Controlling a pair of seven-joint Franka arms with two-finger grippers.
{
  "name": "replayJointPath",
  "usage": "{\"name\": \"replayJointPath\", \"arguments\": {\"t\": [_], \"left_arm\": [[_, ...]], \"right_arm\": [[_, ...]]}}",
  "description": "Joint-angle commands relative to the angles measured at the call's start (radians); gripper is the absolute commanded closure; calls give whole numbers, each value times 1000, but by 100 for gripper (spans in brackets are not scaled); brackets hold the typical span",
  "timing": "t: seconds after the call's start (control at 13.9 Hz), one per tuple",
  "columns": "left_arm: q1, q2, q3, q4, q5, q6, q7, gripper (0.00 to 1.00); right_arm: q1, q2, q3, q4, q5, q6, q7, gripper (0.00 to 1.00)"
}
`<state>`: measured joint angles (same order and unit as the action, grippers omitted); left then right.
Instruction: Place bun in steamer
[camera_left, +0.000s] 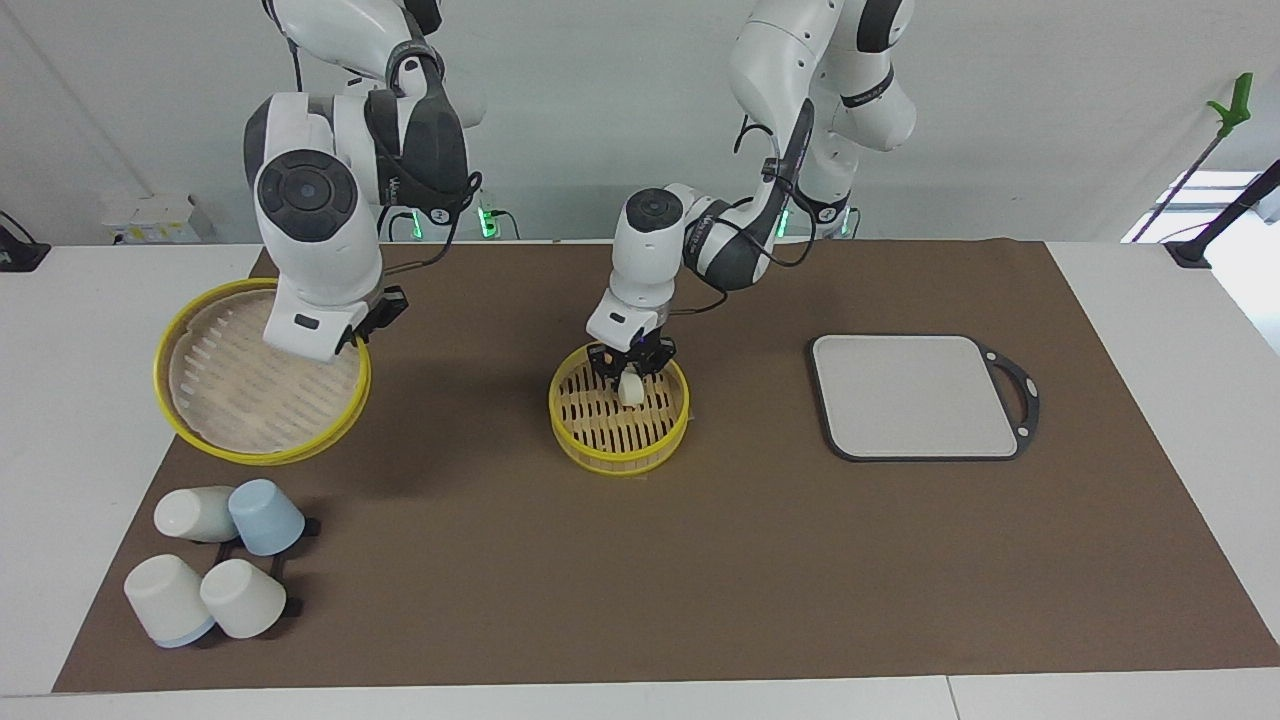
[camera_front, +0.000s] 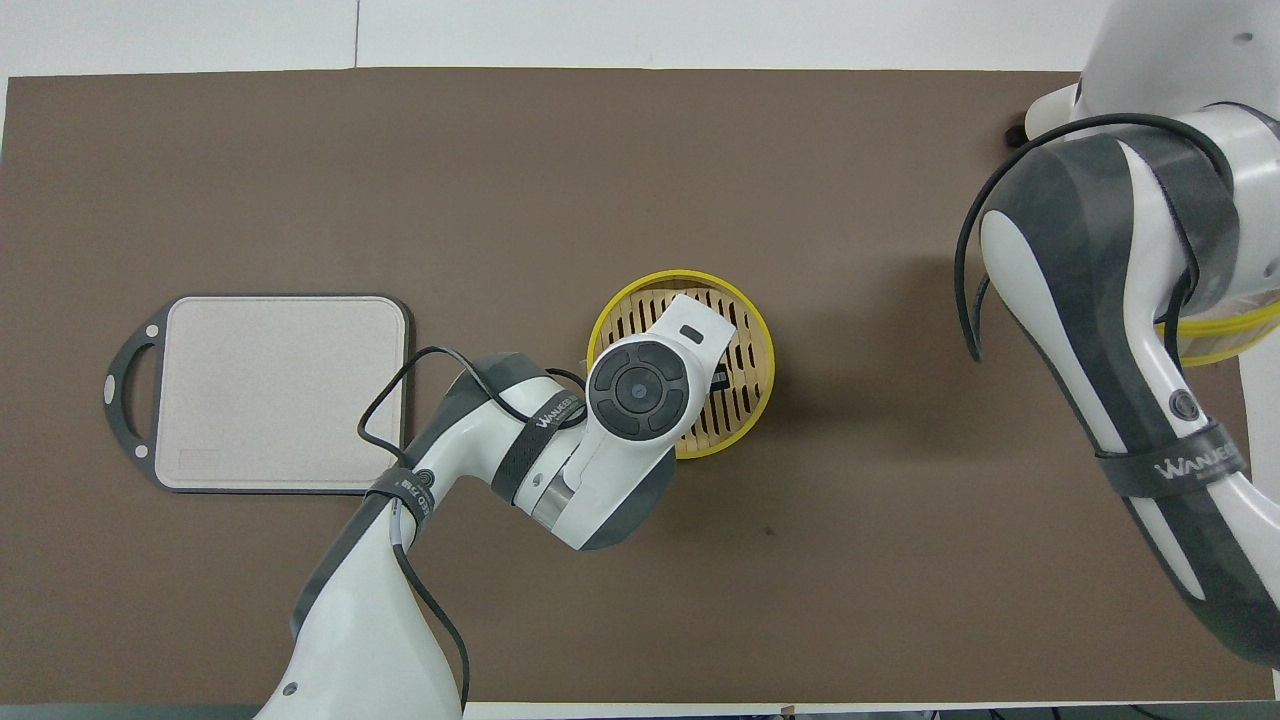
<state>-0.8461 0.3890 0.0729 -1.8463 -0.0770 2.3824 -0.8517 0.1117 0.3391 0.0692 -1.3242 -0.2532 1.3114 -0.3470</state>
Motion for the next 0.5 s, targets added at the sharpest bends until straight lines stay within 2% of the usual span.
{"name": "replayJointPath", "arguments": {"t": [0.0, 0.22, 0.43], "left_arm": [[-14, -7, 16, -13, 11, 21, -49, 0], [7, -59, 16, -14, 11, -46, -52, 0], [128, -195, 16, -13, 11, -271, 33, 0]], "right_arm": [[-7, -38, 9, -43, -14, 11, -7, 100], [-10, -40, 9, -47, -12, 11, -9, 100], [-10, -42, 9, -47, -12, 11, -4, 100]]}}
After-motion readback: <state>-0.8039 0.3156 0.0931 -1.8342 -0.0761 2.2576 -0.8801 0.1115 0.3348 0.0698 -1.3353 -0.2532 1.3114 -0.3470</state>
